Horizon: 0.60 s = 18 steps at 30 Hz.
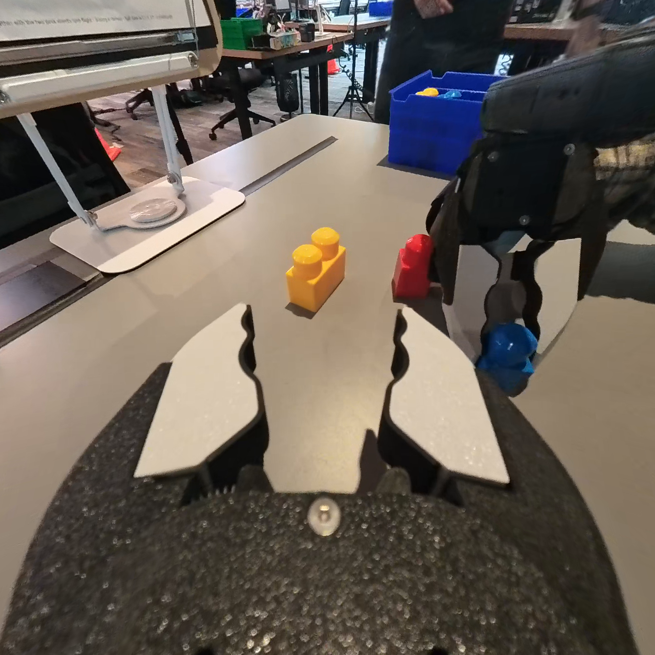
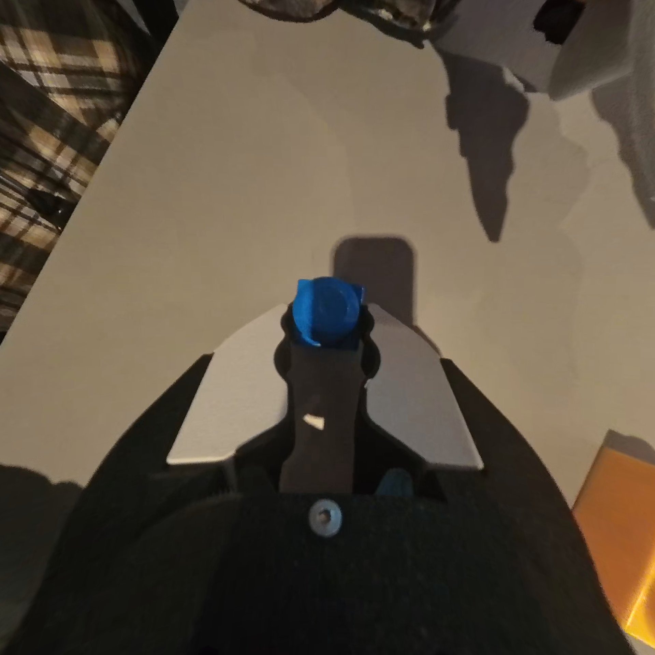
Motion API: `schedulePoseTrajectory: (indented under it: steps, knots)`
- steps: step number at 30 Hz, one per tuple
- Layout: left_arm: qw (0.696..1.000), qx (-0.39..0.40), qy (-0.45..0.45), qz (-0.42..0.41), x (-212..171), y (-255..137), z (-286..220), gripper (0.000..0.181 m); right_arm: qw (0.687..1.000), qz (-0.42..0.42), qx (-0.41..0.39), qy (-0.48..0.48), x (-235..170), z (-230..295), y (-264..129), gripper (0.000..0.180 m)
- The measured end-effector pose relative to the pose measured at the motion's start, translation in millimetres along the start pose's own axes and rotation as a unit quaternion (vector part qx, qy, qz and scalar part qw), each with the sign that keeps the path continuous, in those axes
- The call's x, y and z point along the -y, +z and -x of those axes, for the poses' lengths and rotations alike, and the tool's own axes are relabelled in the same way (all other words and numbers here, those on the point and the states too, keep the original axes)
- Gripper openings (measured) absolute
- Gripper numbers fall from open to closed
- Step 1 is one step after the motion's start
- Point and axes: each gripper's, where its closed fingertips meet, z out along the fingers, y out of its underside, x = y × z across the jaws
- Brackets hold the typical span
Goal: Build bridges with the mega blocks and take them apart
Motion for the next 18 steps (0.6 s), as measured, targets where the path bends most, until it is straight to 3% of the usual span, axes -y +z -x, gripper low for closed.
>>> schedulePoseTrajectory:
  steps: [3,7,12,15,18]
  knots:
    - [1.000,-0.001,0.001,-0.001,0.9,-0.2,-0.7,0.076,1.000,0.009,-0.001,0.007,-3.2,-0.5,-0.1,0.039]
    - [1.000,0.000,-0.003,-0.004,1.2,-0.9,0.4,0.076,1.000,0.004,-0.015,0.006,0.8,2.2,-10.2,0.062]
    - [1.000,-0.001,-0.005,-0.005,0.8,-0.7,0.8,0.076,0.993,-0.054,-0.109,-0.006,9.5,-8.9,-75.7,0.070]
    - [1.000,-0.003,-0.005,-0.002,-0.4,0.5,-0.1,0.076,0.983,-0.083,-0.163,0.004,-9.4,-22.7,-115.9,0.071]
    - [1.000,-0.004,-0.002,0.002,-2.6,2.1,-0.8,0.076,0.982,-0.090,-0.163,0.016,-36.6,-30.6,-126.4,0.071]
